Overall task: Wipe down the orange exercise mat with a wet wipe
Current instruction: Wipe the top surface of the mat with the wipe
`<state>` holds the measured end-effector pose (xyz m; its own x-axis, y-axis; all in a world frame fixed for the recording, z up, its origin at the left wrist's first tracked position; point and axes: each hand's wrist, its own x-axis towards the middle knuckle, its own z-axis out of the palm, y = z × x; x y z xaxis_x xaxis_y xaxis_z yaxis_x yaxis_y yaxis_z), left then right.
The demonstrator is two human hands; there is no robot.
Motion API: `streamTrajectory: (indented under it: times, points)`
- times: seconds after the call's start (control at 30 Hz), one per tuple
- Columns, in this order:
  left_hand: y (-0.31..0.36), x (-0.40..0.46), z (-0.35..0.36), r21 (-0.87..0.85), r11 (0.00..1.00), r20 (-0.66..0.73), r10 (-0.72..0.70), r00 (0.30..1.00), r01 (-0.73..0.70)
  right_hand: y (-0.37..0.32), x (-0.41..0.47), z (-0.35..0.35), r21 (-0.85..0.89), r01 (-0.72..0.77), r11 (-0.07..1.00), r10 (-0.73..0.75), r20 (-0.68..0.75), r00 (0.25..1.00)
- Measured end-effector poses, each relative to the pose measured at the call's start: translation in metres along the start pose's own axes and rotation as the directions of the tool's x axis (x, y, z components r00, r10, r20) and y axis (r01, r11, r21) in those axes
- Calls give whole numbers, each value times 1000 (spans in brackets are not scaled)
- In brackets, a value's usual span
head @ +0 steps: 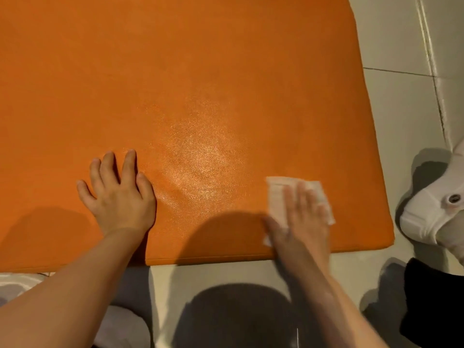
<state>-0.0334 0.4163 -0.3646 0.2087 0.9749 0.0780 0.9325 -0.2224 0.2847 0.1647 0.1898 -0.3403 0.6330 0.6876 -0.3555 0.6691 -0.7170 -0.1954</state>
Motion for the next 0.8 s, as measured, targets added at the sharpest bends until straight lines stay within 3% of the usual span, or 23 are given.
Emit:
streamTrajectory:
  times: [0.13, 0.27, 0.33, 0.4, 0.5, 0.6, 0.67, 0.8]
  points:
    - [2, 0, -2, 9, 1000, 13, -22, 1000, 22, 74, 21, -34, -72, -189, 979, 188, -22, 982]
    - [3, 1, -2, 23, 999, 31, -27, 999, 26, 55, 46, -35, 9, -334, 942, 334, -86, 939]
    - [4, 1, -2, 42, 998, 41, -42, 998, 40, 24, 57, -29, -12, -224, 974, 223, -63, 973]
    - [3, 1, -1, 61, 997, 34, -44, 998, 42, -12, 69, -25, -23, 6, 1000, -7, -42, 999]
    - [3, 2, -2, 83, 996, 27, -45, 999, 43, -62, 87, -23, 7, 291, 957, -291, 69, 954]
    - [4, 2, -4, 97, 994, 29, -47, 998, 44, -66, 104, -27, 11, 394, 919, -394, 56, 918]
    - [5, 1, -4, 93, 994, 37, -58, 998, 54, -41, 120, -34, 16, 305, 952, -305, -3, 952]
    - [6, -1, -5, 89, 995, 46, -55, 997, 51, 22, 155, -62, -14, -11, 1000, 9, -90, 996]
